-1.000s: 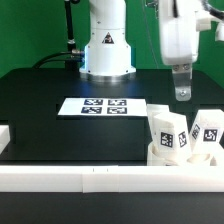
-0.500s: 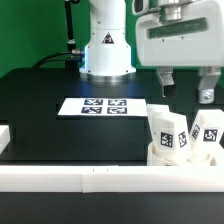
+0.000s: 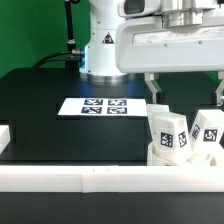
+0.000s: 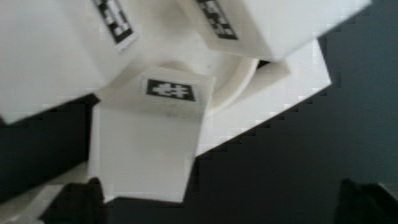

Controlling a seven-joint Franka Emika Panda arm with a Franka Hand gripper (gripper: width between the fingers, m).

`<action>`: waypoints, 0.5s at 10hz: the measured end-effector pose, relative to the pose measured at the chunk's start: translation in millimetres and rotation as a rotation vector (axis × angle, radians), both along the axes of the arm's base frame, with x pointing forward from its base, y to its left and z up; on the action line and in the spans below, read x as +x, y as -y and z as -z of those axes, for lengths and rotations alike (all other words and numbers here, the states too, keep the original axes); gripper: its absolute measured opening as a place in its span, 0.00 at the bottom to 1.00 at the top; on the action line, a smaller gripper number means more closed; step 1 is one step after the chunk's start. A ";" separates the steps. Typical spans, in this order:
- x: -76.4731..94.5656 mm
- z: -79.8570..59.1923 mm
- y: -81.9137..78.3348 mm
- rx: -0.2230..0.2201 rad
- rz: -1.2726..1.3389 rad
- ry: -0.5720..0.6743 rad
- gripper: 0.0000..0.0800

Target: Assemble stool

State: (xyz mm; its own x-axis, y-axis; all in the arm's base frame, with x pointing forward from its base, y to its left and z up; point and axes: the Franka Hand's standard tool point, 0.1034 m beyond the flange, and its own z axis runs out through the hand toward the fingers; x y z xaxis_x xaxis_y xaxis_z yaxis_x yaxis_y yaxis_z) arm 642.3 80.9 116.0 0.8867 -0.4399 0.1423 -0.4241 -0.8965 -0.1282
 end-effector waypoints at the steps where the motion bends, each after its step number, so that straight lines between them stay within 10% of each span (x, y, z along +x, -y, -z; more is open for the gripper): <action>1: -0.1 0.2 1.4 -0.012 -0.048 0.002 0.81; 5: -1.5 1.6 2.6 -0.146 -0.566 0.006 0.81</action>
Offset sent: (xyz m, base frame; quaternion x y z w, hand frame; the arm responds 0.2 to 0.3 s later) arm -0.0015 0.0135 -0.0014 0.0071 -0.0182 -0.2857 0.9581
